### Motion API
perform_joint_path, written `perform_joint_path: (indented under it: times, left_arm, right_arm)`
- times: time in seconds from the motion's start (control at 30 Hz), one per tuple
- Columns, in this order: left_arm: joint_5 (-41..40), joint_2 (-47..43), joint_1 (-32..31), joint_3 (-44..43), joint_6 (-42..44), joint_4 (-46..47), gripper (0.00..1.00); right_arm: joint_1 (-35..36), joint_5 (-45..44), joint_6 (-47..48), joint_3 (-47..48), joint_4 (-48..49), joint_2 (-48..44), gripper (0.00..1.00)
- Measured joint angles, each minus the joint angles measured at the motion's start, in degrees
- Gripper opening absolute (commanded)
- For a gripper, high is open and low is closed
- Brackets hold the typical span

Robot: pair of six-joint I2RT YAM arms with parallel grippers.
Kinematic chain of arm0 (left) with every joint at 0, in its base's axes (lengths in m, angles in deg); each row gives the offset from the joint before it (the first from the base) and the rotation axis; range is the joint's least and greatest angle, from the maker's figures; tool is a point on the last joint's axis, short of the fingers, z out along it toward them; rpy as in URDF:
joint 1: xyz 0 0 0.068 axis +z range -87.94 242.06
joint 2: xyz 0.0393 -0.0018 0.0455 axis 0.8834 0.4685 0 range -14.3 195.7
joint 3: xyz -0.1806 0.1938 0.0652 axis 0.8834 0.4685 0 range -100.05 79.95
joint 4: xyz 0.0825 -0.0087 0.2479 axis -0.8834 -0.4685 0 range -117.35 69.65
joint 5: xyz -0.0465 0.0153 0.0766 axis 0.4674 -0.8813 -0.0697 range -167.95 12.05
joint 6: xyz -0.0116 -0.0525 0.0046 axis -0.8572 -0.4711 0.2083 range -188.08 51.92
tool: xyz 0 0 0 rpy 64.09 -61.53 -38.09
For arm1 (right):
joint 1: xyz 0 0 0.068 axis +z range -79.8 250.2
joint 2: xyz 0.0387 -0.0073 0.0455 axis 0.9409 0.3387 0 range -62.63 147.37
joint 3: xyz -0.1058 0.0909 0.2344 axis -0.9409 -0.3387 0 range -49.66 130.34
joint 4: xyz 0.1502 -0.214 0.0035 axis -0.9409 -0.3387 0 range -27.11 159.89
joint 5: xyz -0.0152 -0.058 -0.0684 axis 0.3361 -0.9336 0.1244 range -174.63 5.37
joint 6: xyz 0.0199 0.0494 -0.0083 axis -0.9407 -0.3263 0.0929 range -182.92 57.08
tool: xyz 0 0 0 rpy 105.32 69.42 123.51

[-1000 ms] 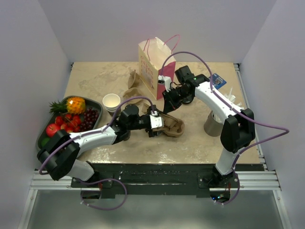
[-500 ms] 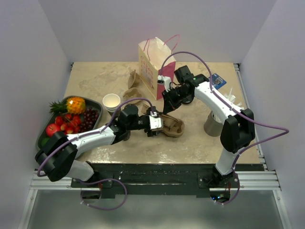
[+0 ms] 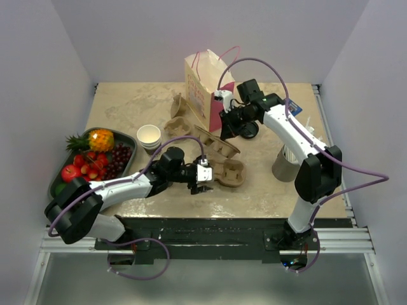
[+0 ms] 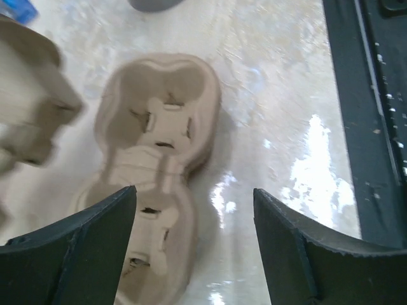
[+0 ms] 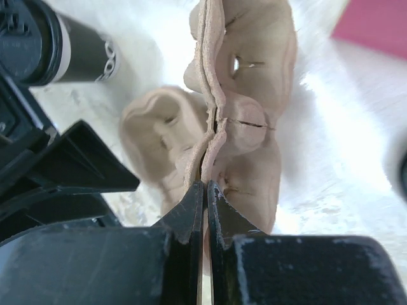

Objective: Pack the takeout coffee

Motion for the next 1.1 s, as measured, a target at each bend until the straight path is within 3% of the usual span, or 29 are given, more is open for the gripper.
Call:
perform_joint_path:
  times: [0.07,0.27,0.53,1.1]
  left_arm:
    - [0.9,0.0,0.0,0.9,-0.5,-1.1,0.77]
    - [-0.9,-3.5,0.0,1.1,-3.5,-1.4,0.93]
    - [-5.7,-7.0,0.0,-3.8,-3.1,4.9,0.95]
    - [-6.5,-0.8,0.0,-4.6,0.7,6.5,0.94]
  right_arm:
    - [-0.3,-0.8,0.5,1.4,0.6,0.0,0.0]
    - [0.0,-1.1,2.0,2.2,1.0,0.0,0.0]
    - [2.4,-0.9,3.5,-0.2,-0.3,-1.2,0.0]
    - [4.3,-1.2,4.8,-2.2,-2.1,-5.4,0.0]
